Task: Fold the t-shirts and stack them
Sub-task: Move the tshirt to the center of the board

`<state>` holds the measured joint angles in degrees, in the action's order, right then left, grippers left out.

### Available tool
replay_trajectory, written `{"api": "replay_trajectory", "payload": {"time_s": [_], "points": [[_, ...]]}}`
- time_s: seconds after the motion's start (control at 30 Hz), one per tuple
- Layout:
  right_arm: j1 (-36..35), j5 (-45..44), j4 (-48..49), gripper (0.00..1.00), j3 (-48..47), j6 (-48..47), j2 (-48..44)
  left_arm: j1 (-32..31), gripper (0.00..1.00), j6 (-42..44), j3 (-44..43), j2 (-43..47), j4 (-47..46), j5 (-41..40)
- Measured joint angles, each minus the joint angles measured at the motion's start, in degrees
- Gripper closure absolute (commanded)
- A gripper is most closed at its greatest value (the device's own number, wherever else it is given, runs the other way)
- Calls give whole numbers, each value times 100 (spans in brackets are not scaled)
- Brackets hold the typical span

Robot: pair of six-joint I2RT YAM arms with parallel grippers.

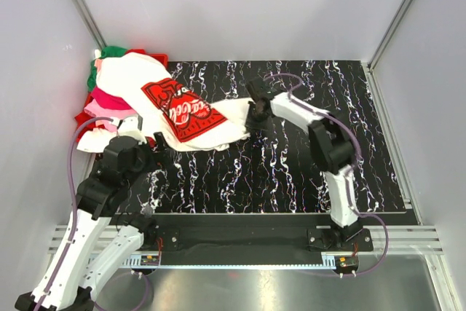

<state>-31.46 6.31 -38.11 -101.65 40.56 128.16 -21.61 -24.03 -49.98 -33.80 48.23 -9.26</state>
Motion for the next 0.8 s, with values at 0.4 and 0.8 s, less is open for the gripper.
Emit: {"api": "replay_trajectory", "payload": {"time_s": [0.4,0.8], "points": [[1318,-1952,-1137,0,3536,-452,-6186,0,15,-289,-667,-326,164,4],[1434,-2175,-1670,0,4181,-494,-5643,-667,11,-1193,575,-1113,-398,647]]}}
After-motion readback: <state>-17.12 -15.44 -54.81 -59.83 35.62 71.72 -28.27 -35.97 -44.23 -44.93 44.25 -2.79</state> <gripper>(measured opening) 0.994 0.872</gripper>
